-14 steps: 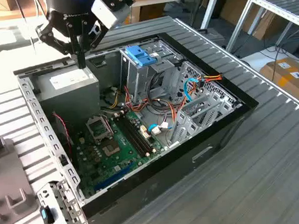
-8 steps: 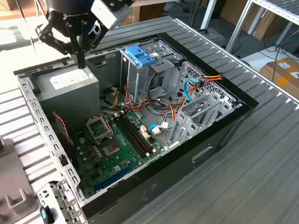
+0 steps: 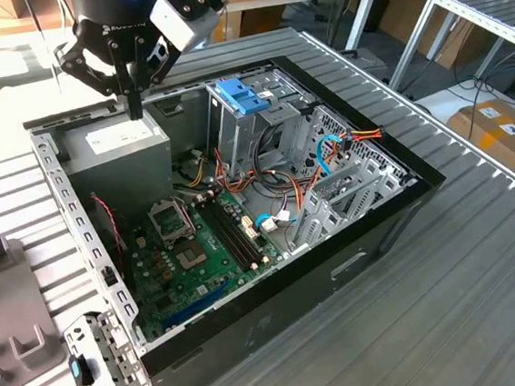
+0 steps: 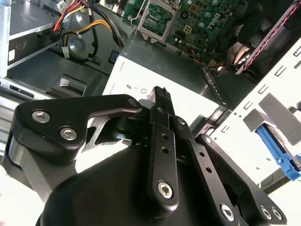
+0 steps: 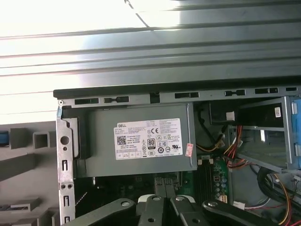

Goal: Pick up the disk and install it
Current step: 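Reach for the disk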

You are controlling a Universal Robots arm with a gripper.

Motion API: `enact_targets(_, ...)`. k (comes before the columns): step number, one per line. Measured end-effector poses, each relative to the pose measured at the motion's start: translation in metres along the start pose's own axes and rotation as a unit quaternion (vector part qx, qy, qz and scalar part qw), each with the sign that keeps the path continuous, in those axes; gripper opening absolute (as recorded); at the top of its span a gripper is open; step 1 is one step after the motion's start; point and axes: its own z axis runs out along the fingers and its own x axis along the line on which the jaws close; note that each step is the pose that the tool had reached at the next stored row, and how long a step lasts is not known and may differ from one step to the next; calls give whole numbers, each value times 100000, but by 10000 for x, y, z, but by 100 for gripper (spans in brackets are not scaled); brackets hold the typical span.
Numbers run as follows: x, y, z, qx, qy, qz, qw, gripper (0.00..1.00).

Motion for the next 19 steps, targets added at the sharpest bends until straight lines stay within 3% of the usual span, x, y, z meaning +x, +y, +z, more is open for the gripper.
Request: enact_targets(19,98,-8,-3,1,-1,-1,100000,11)
